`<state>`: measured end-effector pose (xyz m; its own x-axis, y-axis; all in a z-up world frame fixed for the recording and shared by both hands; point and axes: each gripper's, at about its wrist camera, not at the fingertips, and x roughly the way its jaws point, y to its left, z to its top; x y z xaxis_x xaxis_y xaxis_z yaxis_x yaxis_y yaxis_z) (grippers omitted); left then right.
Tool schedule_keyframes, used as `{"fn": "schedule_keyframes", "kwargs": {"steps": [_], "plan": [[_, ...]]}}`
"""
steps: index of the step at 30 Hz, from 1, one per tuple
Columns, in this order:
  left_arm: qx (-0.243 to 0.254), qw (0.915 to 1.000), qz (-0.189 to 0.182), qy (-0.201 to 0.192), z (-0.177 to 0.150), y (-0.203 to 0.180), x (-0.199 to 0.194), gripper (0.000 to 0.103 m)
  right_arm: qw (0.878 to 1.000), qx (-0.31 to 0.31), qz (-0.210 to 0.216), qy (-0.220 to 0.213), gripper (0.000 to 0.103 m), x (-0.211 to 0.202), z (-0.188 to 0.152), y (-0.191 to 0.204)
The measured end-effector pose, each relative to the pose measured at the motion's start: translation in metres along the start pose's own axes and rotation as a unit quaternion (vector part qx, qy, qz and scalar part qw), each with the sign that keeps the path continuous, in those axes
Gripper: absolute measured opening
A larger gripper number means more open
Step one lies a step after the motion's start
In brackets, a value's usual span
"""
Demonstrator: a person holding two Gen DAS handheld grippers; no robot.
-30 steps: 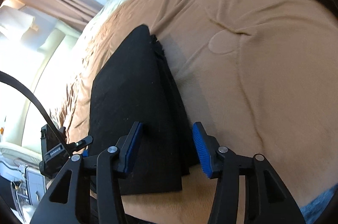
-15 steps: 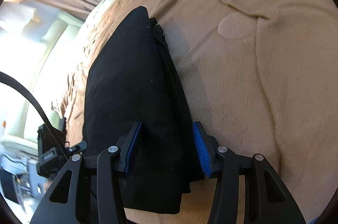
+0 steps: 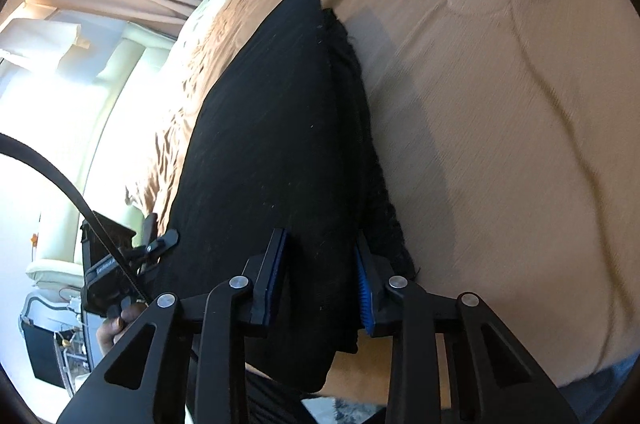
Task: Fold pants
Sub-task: 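Press the folded trouser stack flat with both open tools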
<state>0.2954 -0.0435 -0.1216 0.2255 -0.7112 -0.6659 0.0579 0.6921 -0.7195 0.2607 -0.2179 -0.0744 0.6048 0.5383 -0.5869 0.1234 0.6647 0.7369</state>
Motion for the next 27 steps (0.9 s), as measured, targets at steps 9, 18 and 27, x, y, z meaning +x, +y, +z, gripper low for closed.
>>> {"fn": "schedule_keyframes", "kwargs": {"steps": [9, 18, 27], "plan": [[0.01, 0.9986, 0.05, 0.012, 0.001, 0.007, -0.018, 0.034, 0.999, 0.003, 0.018, 0.044, 0.027, 0.019, -0.013, 0.013], [0.015, 0.996, 0.085, 0.022, 0.016, 0.021, 0.0, 0.046, 1.0, -0.011, 0.021, 0.01, 0.059, 0.001, 0.023, 0.003], [0.011, 0.9976, 0.067, 0.014, 0.036, 0.023, 0.012, 0.049, 0.998, -0.012, 0.061, 0.005, 0.065, 0.022, 0.091, -0.015]]}}
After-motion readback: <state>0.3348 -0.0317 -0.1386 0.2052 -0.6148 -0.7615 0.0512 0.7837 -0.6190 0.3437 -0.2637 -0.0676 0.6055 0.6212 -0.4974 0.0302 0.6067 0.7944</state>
